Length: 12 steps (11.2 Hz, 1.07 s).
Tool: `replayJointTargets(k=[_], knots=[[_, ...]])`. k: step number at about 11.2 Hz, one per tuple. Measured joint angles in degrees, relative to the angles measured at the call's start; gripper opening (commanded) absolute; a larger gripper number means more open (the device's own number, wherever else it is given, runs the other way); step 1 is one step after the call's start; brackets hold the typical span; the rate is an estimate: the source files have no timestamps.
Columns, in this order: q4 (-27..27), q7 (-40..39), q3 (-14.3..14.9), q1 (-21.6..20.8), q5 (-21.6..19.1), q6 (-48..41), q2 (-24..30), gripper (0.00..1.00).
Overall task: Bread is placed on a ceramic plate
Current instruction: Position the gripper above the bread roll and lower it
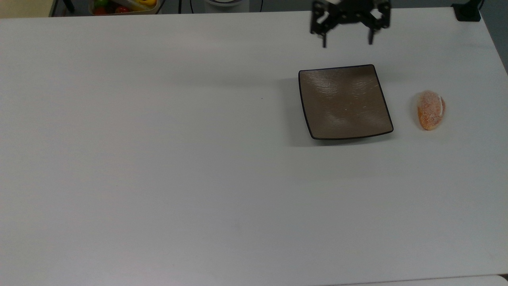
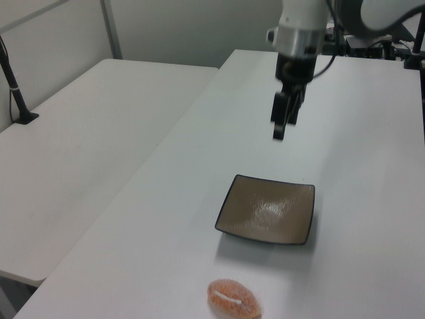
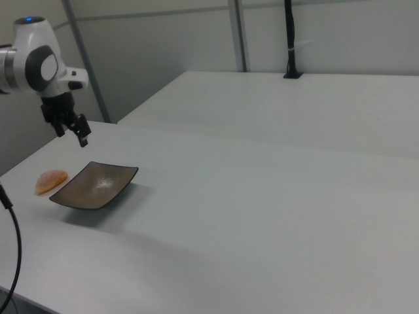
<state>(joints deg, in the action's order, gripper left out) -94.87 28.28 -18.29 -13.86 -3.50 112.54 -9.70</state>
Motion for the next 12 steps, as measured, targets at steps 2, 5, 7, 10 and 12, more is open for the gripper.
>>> replayJointTargets(k=[2,5,7,10,12], knots=[[0.22,2.37,-0.21,-4.67,0.04,7.07,-3.88,1.0],[3.61,5.41,0.03,-11.8,2.63,9.83,-8.65,1.0],[7.5,7.62,0.77,-15.38,4.79,9.94,-13.1,1.0],[12.09,10.03,4.03,-20.7,7.23,13.65,-18.9,1.0],[13.81,11.89,6.84,-24.51,9.57,16.47,-21.89,1.0]])
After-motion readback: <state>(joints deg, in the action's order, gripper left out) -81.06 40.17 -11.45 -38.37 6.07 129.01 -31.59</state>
